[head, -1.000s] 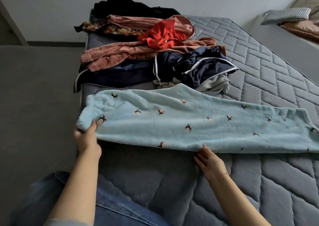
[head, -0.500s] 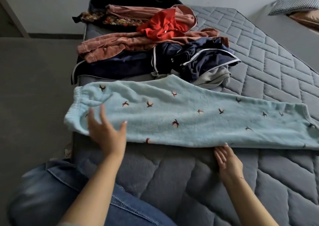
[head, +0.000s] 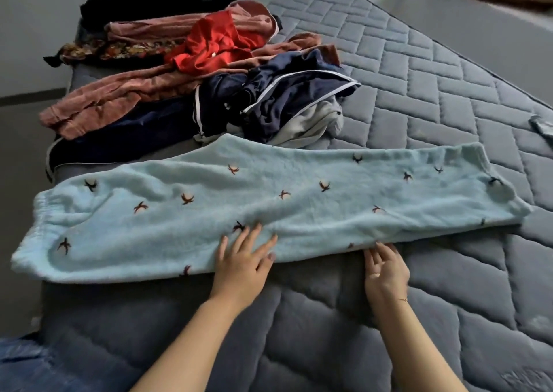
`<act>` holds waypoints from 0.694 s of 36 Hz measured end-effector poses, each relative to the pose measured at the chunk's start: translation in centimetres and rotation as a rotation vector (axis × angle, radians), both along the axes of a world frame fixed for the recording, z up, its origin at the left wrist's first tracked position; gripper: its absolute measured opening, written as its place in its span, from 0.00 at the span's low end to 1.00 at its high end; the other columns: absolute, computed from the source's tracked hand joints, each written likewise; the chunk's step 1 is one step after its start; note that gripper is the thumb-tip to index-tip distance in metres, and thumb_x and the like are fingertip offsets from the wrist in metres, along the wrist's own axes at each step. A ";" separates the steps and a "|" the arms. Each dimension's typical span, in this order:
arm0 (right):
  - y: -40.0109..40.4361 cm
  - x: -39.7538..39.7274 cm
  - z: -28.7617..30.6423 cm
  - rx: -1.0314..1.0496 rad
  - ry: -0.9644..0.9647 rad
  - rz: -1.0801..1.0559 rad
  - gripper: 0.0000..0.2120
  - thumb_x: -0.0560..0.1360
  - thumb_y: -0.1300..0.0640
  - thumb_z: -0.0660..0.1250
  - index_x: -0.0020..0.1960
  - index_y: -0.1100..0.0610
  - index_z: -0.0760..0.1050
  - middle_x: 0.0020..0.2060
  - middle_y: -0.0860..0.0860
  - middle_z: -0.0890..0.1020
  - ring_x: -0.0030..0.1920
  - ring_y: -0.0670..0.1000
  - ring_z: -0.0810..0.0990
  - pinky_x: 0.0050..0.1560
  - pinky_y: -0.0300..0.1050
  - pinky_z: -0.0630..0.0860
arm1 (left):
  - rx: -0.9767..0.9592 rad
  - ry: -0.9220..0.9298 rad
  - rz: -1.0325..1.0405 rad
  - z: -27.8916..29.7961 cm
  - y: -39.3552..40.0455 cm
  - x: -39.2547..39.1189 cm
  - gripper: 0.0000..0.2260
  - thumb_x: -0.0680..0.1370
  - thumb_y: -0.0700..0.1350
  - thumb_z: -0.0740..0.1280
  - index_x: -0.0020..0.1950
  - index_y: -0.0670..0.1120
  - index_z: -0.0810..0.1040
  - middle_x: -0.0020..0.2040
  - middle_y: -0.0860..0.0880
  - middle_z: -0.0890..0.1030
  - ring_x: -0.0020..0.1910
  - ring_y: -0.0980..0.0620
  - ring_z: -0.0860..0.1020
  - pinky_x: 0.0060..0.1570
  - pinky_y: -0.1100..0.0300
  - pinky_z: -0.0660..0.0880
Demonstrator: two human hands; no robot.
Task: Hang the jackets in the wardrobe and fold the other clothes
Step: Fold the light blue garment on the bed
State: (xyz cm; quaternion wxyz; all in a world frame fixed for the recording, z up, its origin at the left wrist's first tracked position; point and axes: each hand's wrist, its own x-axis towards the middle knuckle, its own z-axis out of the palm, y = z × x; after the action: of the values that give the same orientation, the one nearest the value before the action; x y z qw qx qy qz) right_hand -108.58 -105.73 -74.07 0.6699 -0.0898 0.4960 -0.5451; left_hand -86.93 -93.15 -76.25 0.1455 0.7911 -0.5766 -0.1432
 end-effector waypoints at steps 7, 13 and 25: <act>-8.0 -7.9 0.4 -0.155 -0.239 -0.031 0.16 0.79 0.52 0.61 0.64 0.55 0.73 0.61 0.51 0.79 0.63 0.51 0.77 0.66 0.48 0.72 | -0.144 0.062 0.199 4.6 -4.9 0.4 0.14 0.78 0.39 0.64 0.62 0.49 0.78 0.62 0.51 0.79 0.61 0.48 0.75 0.59 0.54 0.65; -14.3 -13.6 0.1 -0.273 -0.242 0.046 0.28 0.81 0.40 0.51 0.75 0.54 0.62 0.70 0.54 0.72 0.69 0.55 0.71 0.67 0.54 0.68 | 0.114 0.085 -0.193 5.0 -11.8 -4.8 0.20 0.82 0.52 0.59 0.74 0.59 0.63 0.78 0.55 0.54 0.77 0.54 0.52 0.73 0.56 0.48; -17.7 -11.9 2.2 -0.260 0.016 0.114 0.29 0.80 0.38 0.54 0.69 0.59 0.71 0.61 0.56 0.79 0.62 0.57 0.78 0.64 0.56 0.73 | 0.251 0.156 -0.289 1.1 -14.0 -7.3 0.24 0.82 0.58 0.55 0.76 0.64 0.51 0.74 0.63 0.38 0.73 0.62 0.35 0.72 0.53 0.31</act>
State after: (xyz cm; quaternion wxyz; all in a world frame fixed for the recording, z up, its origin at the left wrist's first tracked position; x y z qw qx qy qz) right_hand -120.53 -123.38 -71.83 0.6785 -0.2082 0.4209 -0.5649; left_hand -94.22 -107.16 -75.18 0.0679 0.6985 -0.6489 -0.2940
